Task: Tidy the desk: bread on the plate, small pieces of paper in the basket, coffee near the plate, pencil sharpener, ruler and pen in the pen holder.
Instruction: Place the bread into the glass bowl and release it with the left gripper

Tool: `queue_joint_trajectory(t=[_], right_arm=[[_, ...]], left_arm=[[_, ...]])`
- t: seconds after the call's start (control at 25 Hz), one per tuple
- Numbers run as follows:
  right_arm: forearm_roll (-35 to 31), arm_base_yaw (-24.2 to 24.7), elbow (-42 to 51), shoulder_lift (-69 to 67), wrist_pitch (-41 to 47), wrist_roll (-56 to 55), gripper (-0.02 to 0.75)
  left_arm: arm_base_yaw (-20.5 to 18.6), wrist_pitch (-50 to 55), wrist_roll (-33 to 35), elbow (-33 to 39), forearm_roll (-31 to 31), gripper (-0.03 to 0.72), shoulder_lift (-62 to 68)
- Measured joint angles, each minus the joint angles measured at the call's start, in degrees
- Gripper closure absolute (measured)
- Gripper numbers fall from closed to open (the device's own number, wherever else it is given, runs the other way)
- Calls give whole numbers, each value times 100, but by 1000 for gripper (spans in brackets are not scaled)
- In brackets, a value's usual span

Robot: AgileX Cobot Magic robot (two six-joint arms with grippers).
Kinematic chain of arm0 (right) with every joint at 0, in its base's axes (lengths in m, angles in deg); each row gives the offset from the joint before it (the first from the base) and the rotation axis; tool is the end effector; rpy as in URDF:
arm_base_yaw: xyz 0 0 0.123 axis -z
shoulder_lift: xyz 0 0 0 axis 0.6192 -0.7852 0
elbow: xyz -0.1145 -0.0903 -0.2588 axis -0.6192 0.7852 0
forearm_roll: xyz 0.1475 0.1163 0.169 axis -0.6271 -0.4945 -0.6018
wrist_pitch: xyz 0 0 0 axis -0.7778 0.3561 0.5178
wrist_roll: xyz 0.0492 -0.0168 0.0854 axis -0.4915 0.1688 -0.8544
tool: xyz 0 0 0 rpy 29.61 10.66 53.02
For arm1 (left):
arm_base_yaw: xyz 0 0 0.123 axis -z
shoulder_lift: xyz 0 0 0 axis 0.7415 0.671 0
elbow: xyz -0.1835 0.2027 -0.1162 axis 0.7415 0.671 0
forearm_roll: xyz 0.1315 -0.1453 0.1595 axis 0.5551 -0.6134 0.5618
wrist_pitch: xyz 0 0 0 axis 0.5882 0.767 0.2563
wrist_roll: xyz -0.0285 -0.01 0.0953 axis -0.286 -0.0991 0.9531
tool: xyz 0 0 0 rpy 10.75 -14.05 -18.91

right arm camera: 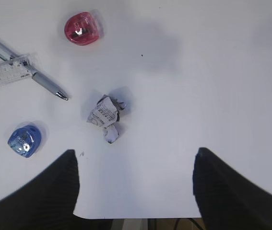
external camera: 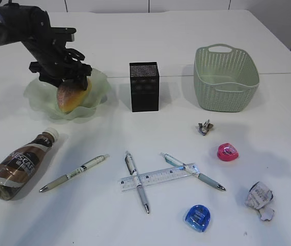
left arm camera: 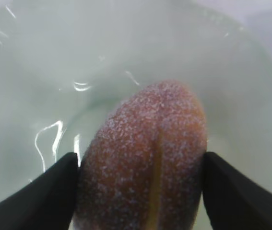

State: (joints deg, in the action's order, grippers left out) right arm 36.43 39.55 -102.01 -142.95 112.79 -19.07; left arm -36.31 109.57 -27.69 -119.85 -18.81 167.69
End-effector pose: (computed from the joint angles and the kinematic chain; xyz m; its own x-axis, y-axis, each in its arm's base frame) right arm 0.2400 0.0011 0.3259 -0.9594 0.0979 -0.2645 0.0783 0.9934 0.0837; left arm 0.5321 -0.1097 0.1707 -0.8601 0.0501 -0.5077 0.0999 0.9925 -0.0712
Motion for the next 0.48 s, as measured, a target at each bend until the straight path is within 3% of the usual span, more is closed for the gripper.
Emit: queue_joint_trajectory(t=[0.24,0.48], right_arm=[[0,0,0,0,0,0,165],[0,0,0,0,0,-92,166]], left_arm=[[-13,229,0,-5,107,91,182],[-37,251,0,-14,210,83,182]])
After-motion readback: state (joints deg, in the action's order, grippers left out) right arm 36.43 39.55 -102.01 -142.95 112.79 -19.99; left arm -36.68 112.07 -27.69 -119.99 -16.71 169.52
